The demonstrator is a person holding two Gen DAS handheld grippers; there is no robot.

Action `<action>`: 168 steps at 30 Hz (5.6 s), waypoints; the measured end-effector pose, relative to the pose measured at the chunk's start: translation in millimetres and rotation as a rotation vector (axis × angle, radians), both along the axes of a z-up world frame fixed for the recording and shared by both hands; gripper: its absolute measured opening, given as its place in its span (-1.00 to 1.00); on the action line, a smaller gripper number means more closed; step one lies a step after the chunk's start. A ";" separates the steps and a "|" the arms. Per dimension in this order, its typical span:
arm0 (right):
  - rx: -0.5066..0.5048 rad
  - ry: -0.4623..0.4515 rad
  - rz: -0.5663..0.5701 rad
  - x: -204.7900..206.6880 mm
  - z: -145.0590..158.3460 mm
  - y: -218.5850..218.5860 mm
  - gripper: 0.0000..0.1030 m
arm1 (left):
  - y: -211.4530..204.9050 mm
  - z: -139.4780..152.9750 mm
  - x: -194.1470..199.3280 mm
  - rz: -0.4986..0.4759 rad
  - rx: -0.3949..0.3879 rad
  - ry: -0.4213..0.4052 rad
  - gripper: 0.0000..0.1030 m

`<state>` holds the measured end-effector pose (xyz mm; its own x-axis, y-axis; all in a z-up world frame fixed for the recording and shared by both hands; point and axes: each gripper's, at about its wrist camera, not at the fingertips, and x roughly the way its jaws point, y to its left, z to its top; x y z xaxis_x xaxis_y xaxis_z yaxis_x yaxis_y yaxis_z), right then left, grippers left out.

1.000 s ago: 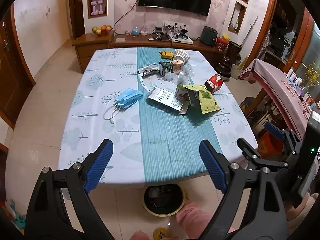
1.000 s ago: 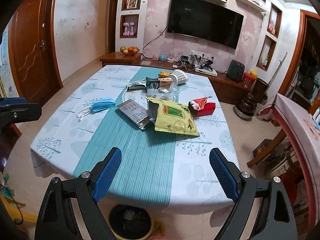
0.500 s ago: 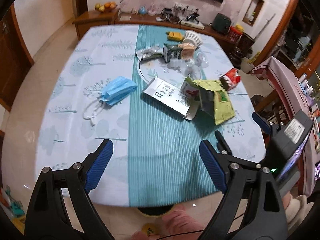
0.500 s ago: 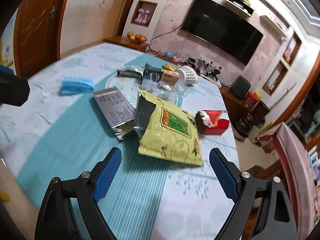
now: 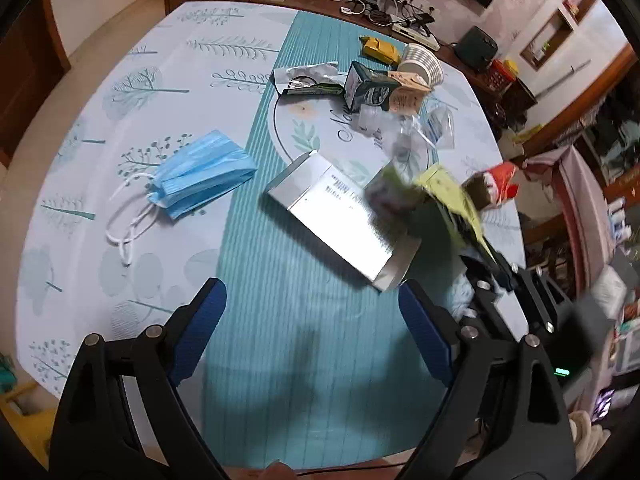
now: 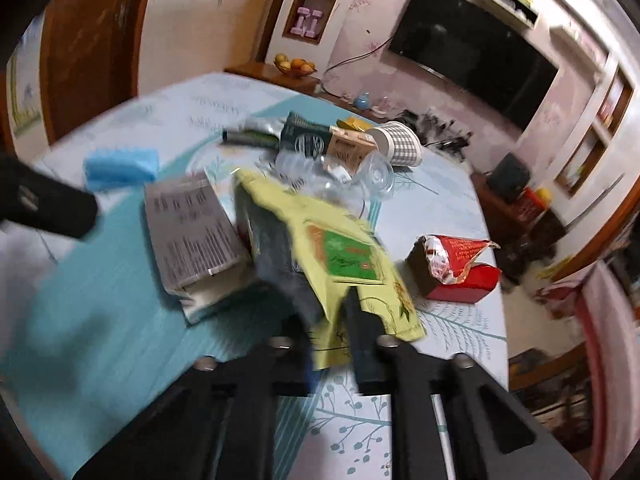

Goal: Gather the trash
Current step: 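Grasp the yellow-green snack bag with the right tool, then grasp the green wrapper by the silver box with the left tool while the right holds the bag, then carry the snack bag and green wrapper with both tools down to the black bin, then open the right tool over the bin dropping the bag while the left drops the wrapper, then raise both open tools back up over the table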

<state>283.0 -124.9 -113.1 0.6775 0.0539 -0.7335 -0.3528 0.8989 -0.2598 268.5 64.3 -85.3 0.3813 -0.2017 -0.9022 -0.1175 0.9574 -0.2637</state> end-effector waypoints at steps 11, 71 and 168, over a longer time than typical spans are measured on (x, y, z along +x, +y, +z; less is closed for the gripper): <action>0.352 0.148 -0.082 44.5 49.0 -59.8 -0.91 | -26.1 -11.3 47.2 0.042 0.029 0.064 0.78; 0.647 0.116 -0.268 -35.4 118.1 -99.7 -0.95 | -64.7 62.7 39.5 -0.123 -0.085 0.114 -0.83; 0.588 0.357 -0.624 -430.6 -111.5 -13.2 0.04 | -26.9 -99.4 -331.2 -0.626 0.189 -0.051 0.62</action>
